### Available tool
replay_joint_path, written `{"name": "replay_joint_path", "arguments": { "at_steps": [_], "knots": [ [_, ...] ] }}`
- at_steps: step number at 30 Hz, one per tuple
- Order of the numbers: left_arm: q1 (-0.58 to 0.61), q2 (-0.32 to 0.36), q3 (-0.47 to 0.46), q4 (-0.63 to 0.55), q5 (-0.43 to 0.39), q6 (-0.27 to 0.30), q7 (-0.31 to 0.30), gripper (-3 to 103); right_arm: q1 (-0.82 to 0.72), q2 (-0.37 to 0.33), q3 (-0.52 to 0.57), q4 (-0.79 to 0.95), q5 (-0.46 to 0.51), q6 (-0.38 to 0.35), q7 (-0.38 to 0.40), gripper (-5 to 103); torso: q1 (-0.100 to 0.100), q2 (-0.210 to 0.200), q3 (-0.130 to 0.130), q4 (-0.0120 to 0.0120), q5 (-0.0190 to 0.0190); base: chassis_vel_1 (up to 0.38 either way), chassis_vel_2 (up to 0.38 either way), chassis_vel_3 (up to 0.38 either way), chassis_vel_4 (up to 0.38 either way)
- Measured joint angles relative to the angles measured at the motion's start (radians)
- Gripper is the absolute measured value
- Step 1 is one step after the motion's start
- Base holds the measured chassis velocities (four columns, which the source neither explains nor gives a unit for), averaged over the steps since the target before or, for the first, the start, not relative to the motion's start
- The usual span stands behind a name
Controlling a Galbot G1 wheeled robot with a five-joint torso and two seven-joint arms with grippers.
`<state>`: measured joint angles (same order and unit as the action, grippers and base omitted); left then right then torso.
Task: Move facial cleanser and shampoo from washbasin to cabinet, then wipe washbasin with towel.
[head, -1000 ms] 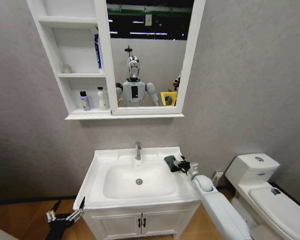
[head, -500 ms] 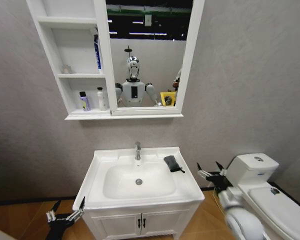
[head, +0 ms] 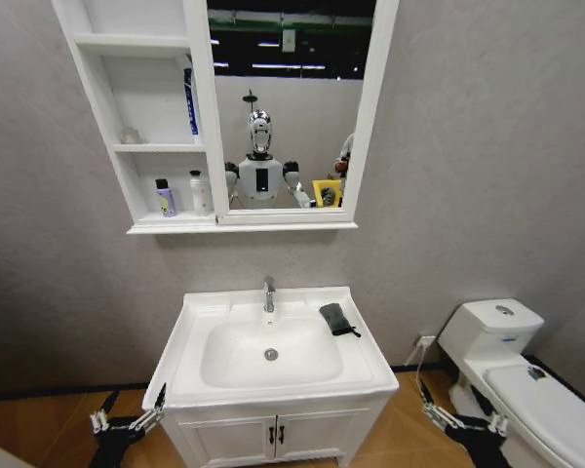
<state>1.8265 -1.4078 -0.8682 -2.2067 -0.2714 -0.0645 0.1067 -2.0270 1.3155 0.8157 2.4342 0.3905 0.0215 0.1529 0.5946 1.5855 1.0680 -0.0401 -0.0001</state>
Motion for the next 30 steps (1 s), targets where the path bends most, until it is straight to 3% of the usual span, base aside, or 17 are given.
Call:
{"name": "replay_joint_path", "arguments": {
  "at_steps": [3, 5, 9, 30],
  "knots": [
    [0.000, 0.000, 0.000, 0.000, 0.000, 0.000, 0.000, 100, 0.004, 0.002, -0.024, 0.039, -0.018, -0.022, -0.020, 100, 0.000, 0.000, 0.000, 0.0000, -0.0001, 0.000, 0.000, 0.000, 0.000],
    [0.000, 0.000, 0.000, 0.000, 0.000, 0.000, 0.000, 100, 0.025, -0.006, -0.033, 0.073, -0.033, -0.032, -0.090, 100, 0.000, 0.000, 0.000, 0.0002, -0.0001, 0.000, 0.000, 0.000, 0.000],
    [0.000, 0.000, 0.000, 0.000, 0.000, 0.000, 0.000, 100, 0.043, -0.022, -0.029, 0.076, -0.033, -0.037, -0.116, 100, 0.000, 0.000, 0.000, 0.0003, 0.0002, 0.000, 0.000, 0.000, 0.000],
    [0.000, 0.000, 0.000, 0.000, 0.000, 0.000, 0.000, 100, 0.042, -0.034, -0.020, 0.068, -0.022, -0.031, -0.122, 100, 0.000, 0.000, 0.000, 0.0001, 0.0001, 0.000, 0.000, 0.000, 0.000]
  ]
}}
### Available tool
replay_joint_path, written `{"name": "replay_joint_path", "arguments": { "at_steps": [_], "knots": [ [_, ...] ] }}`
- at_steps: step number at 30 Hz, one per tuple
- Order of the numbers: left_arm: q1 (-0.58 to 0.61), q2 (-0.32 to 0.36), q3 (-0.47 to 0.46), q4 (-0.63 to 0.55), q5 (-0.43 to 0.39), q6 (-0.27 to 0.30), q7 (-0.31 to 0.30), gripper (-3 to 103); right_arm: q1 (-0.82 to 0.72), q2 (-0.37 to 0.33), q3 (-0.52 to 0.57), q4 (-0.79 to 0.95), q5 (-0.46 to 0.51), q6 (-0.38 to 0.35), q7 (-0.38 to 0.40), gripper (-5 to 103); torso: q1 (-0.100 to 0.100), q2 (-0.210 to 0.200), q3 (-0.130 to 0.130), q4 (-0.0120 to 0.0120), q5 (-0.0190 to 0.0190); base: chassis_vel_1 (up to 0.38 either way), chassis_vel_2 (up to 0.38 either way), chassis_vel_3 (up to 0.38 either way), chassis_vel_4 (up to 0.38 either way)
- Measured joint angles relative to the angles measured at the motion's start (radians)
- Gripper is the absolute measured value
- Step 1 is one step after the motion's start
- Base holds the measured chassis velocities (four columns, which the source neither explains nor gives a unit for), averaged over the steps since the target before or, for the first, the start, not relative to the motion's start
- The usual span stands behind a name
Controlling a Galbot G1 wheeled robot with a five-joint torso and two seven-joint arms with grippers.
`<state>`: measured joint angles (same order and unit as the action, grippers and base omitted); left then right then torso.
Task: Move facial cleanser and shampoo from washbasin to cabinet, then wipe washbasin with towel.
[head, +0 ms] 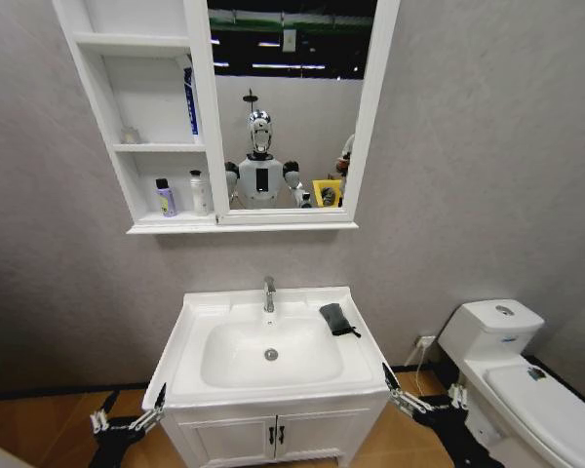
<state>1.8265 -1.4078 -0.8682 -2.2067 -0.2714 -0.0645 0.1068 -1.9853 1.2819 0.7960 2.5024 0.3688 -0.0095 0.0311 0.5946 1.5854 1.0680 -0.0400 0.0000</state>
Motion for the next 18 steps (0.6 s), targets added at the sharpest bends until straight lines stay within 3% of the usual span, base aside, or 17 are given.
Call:
{"name": "replay_joint_path", "arguments": {
  "at_steps": [8, 18],
  "knots": [
    [0.000, 0.000, 0.000, 0.000, 0.000, 0.000, 0.000, 100, 0.001, 0.000, 0.000, -0.001, 0.000, 0.001, 0.000, 100, 0.000, 0.000, 0.000, -0.0002, 0.0000, 0.004, -0.010, -0.008, 0.010],
    [0.000, 0.000, 0.000, 0.000, 0.000, 0.000, 0.000, 100, 0.001, 0.000, 0.000, -0.002, 0.000, 0.001, 0.000, 100, 0.000, 0.000, 0.000, 0.0000, -0.0003, 0.174, -0.157, -0.155, 0.152]
  ]
}}
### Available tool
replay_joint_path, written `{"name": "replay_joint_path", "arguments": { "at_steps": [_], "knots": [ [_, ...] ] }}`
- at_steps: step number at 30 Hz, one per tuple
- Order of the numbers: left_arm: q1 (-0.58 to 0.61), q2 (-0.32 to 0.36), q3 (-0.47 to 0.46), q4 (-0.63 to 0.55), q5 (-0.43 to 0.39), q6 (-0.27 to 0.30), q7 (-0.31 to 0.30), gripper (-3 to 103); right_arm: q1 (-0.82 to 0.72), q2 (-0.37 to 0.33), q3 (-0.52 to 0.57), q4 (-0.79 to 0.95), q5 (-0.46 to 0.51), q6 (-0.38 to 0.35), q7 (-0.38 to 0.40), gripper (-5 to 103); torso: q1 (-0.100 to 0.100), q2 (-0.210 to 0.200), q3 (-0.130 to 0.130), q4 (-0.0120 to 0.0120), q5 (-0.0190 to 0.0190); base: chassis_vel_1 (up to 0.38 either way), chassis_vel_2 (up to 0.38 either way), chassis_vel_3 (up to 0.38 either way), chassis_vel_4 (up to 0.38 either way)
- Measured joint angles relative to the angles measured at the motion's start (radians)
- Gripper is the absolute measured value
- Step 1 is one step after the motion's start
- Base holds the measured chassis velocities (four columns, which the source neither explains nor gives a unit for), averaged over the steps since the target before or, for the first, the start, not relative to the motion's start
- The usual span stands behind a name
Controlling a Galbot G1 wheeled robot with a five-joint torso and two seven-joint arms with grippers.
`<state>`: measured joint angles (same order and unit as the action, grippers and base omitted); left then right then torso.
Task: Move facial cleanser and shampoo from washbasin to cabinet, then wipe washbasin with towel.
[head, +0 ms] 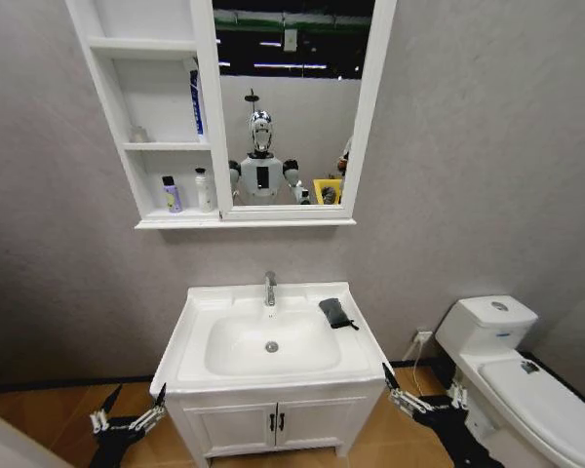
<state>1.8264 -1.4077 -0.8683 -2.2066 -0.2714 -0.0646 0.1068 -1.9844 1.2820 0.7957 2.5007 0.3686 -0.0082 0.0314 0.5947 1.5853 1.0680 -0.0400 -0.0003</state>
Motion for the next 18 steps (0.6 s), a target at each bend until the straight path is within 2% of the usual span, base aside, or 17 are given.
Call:
{"name": "replay_joint_path", "arguments": {
  "at_steps": [3, 6, 7, 12, 13, 14, 16, 18],
  "knots": [
    [0.000, 0.000, 0.000, 0.000, 0.000, 0.000, 0.000, 100, 0.000, 0.000, 0.000, 0.000, 0.000, 0.000, 0.000, 100, 0.000, 0.000, 0.000, -0.0001, 0.0010, 0.247, -0.256, -0.250, 0.231],
    [0.000, 0.000, 0.000, 0.000, 0.000, 0.000, 0.000, 100, 0.000, 0.000, 0.000, 0.000, 0.000, 0.000, 0.000, 100, 0.000, 0.000, 0.000, -0.0001, -0.0007, 0.268, -0.283, -0.268, 0.261],
    [0.000, 0.000, 0.000, 0.000, 0.000, 0.000, 0.000, 100, 0.000, 0.000, 0.000, -0.001, 0.000, 0.000, 0.000, 100, 0.000, 0.000, 0.000, -0.0001, 0.0009, 0.312, -0.301, -0.283, 0.267],
    [0.000, 0.000, 0.000, 0.000, 0.000, 0.000, 0.000, 100, 0.000, 0.000, 0.000, -0.001, 0.000, 0.000, 0.001, 100, 0.000, 0.000, 0.000, -0.0003, -0.0004, 0.333, -0.320, -0.313, 0.309],
    [0.000, 0.000, 0.000, 0.000, 0.000, 0.000, 0.000, 100, 0.000, 0.000, 0.000, -0.001, 0.000, 0.000, 0.001, 100, -0.001, 0.000, 0.000, -0.0002, 0.0014, 0.379, -0.355, -0.360, 0.313],
    [0.000, 0.000, 0.000, 0.000, 0.000, 0.000, 0.000, 100, 0.000, 0.000, 0.000, -0.001, 0.000, 0.000, 0.001, 100, 0.000, 0.000, 0.000, 0.0001, 0.0000, 0.379, -0.396, -0.380, 0.345],
    [0.000, 0.000, 0.000, 0.000, 0.000, 0.000, 0.000, 100, 0.000, 0.000, 0.000, -0.001, 0.000, 0.000, 0.001, 100, 0.000, 0.000, 0.000, 0.0000, -0.0003, 0.363, -0.396, -0.354, 0.350],
    [0.000, 0.000, 0.000, 0.000, 0.000, 0.000, 0.000, 100, 0.000, 0.000, 0.000, -0.001, 0.000, 0.000, 0.001, 100, -0.001, 0.001, 0.000, -0.0002, 0.0010, 0.400, -0.354, -0.327, 0.323]
  ]
}}
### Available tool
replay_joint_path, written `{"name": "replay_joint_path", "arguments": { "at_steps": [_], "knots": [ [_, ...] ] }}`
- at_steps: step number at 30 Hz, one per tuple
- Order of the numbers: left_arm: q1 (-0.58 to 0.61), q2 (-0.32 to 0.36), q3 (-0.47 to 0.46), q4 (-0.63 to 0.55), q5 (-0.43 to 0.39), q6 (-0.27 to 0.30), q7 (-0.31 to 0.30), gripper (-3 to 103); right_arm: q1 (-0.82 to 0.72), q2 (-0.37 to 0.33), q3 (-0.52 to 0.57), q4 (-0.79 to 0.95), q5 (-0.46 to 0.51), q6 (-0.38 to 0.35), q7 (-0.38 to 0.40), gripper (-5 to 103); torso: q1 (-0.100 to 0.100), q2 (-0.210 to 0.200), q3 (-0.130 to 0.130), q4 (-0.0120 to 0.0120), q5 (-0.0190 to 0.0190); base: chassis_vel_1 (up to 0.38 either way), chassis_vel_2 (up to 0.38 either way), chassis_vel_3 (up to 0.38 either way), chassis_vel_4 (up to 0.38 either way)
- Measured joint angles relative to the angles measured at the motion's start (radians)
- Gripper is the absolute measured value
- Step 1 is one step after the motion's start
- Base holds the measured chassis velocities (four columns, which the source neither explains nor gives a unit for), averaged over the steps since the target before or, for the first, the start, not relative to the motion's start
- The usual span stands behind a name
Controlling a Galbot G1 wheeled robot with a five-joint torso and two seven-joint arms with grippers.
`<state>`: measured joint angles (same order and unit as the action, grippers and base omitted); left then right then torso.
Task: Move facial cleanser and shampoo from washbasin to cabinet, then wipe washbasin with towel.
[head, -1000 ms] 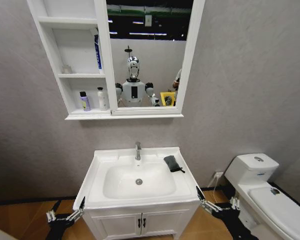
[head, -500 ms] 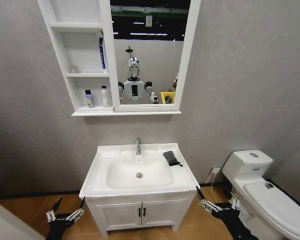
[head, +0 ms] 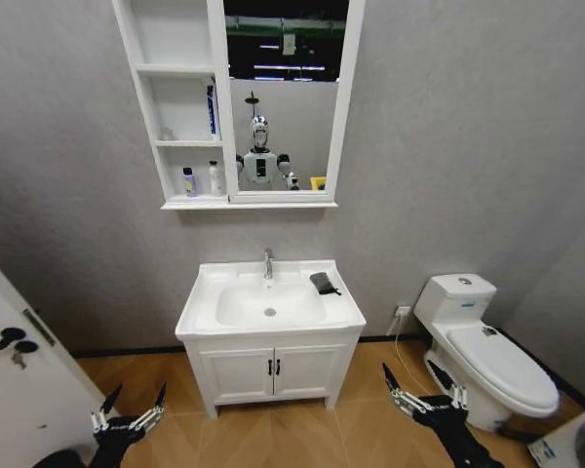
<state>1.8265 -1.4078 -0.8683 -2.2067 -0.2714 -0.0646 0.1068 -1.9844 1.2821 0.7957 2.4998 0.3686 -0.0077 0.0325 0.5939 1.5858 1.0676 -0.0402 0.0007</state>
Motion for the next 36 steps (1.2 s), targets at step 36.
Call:
{"name": "replay_joint_path", "arguments": {
  "at_steps": [36],
  "knots": [
    [0.000, 0.000, 0.000, 0.000, 0.000, 0.000, 0.000, 100, 0.000, 0.000, 0.000, 0.000, 0.000, 0.000, 0.000, 100, 0.001, 0.000, 0.000, -0.0007, -0.0008, 0.264, -0.273, -0.285, 0.281]
  ]
}}
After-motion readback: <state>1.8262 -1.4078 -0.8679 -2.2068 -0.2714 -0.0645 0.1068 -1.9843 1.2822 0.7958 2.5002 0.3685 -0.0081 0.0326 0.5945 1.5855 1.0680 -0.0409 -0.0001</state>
